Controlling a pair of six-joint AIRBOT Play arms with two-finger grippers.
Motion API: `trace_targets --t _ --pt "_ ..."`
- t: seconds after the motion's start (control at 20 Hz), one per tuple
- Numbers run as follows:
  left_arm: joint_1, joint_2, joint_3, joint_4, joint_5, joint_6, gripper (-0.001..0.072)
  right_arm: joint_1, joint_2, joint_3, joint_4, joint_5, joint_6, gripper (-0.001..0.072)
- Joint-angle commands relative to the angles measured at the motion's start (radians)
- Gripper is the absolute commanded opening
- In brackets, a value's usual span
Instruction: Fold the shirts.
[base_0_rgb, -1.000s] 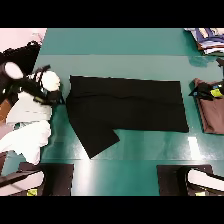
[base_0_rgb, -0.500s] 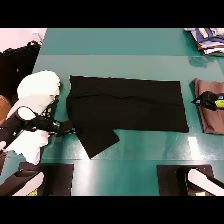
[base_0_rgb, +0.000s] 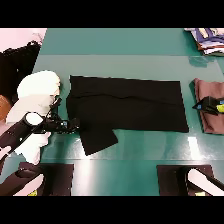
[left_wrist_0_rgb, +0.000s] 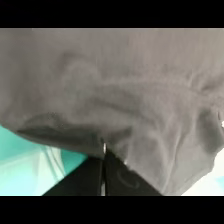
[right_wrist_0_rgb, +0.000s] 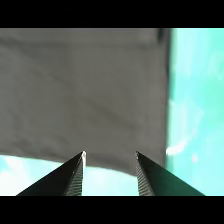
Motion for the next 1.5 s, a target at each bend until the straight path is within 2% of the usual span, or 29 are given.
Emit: trace_targets --t 0.0,0.35,0.5,0.75,0.9,0.95,1.05,1.15,1.35,1.45 --pt "-0.005 0.001 -0.001 -0.036 0.002 0.035 0.0027 -0.072 0.002 -0.102 -0.043 0.011 0.0 0.0378" --pt "-0.005 0.001 -0.002 -0.037 -0.02 0.085 0.0027 -0.312 0.001 -0.345 0.05 -0.067 0.0 0.0379" --pt "-0.005 0.001 -0.002 -0.037 -0.018 0.085 0.0027 -0.284 -0.012 -0.394 0.103 -0.127 0.0 0.0379" --pt "-0.005 0.001 -0.002 -0.035 -0.021 0.085 0.0027 -0.188 -0.124 -0.334 0.166 -0.164 0.003 0.0377" --pt "-0.005 0.002 -0.001 -0.029 -0.029 0.085 0.0027 -0.13 -0.147 -0.303 0.137 -0.164 0.004 0.0272" --pt "-0.005 0.003 0.004 -0.024 -0.057 0.085 0.0026 -0.114 -0.141 -0.298 0.107 -0.15 0.004 0.0105" --pt "-0.005 0.004 0.031 0.019 -0.139 0.085 0.0025 -0.097 -0.105 -0.3 0.031 -0.13 0.004 0.0023" --pt "-0.008 0.052 0.036 0.058 -0.217 0.078 0.0025 -0.095 -0.03 -0.301 -0.07 -0.075 0.005 0.002" --pt "-0.047 0.265 0.034 0.256 -0.383 -0.111 0.0025 -0.095 0.155 -0.301 -0.216 0.062 0.005 0.002" --pt "-0.055 0.359 0.039 0.227 -0.484 -0.161 0.0026 -0.095 0.239 -0.301 -0.219 0.092 0.014 0.002"
